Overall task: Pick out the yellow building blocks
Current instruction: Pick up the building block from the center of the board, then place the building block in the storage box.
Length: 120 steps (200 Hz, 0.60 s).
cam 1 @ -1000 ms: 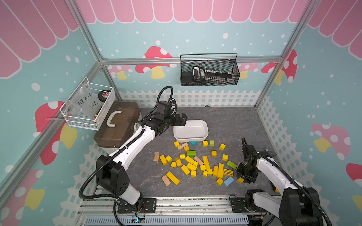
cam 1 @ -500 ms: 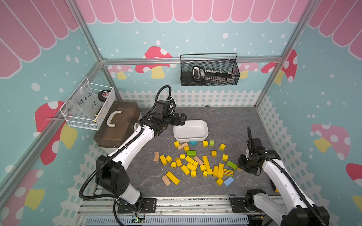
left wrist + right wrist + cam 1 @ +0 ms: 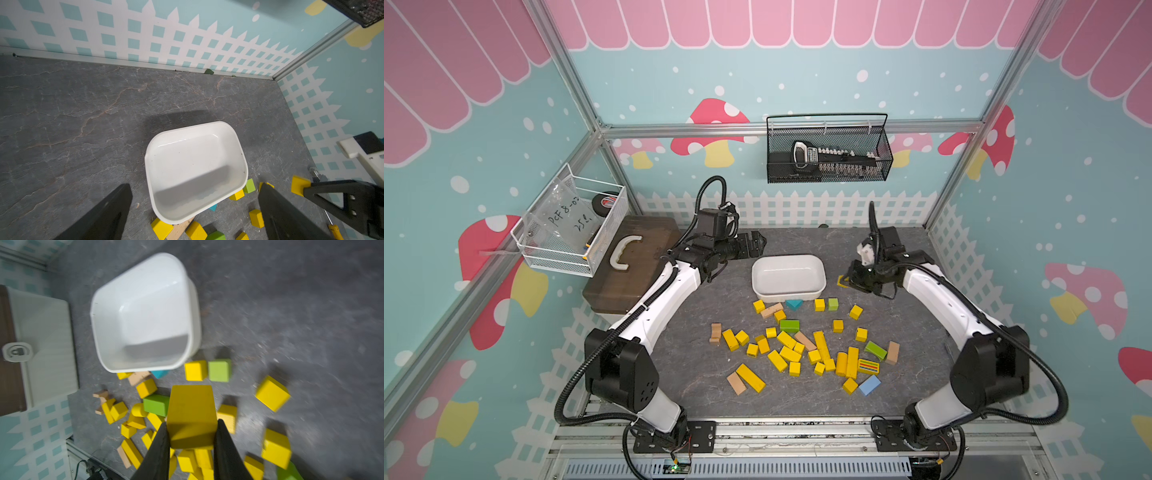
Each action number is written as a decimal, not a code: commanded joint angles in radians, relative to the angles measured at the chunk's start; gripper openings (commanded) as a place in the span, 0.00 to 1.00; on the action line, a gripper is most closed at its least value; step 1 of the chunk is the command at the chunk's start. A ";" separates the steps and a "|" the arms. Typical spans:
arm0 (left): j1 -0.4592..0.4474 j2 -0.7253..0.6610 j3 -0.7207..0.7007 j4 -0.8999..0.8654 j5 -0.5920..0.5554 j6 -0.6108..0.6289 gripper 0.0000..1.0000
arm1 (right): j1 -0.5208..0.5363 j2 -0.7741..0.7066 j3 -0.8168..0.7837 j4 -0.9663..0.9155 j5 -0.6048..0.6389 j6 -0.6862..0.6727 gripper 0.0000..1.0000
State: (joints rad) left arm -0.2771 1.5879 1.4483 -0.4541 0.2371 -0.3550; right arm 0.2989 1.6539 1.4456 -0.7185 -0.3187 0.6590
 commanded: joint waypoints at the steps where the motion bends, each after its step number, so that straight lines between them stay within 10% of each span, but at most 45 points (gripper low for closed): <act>1: 0.034 0.003 0.003 0.032 0.054 -0.039 1.00 | 0.096 0.159 0.195 0.042 -0.024 0.021 0.17; 70: 0.082 0.000 0.004 0.034 0.066 -0.045 1.00 | 0.266 0.750 0.920 -0.147 -0.010 0.043 0.18; 120: 0.114 0.003 0.001 0.040 0.089 -0.066 1.00 | 0.299 0.878 1.003 -0.126 -0.028 0.096 0.18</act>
State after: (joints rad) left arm -0.1764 1.5879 1.4479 -0.4301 0.3000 -0.3985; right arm 0.5915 2.5072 2.4111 -0.8173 -0.3416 0.7197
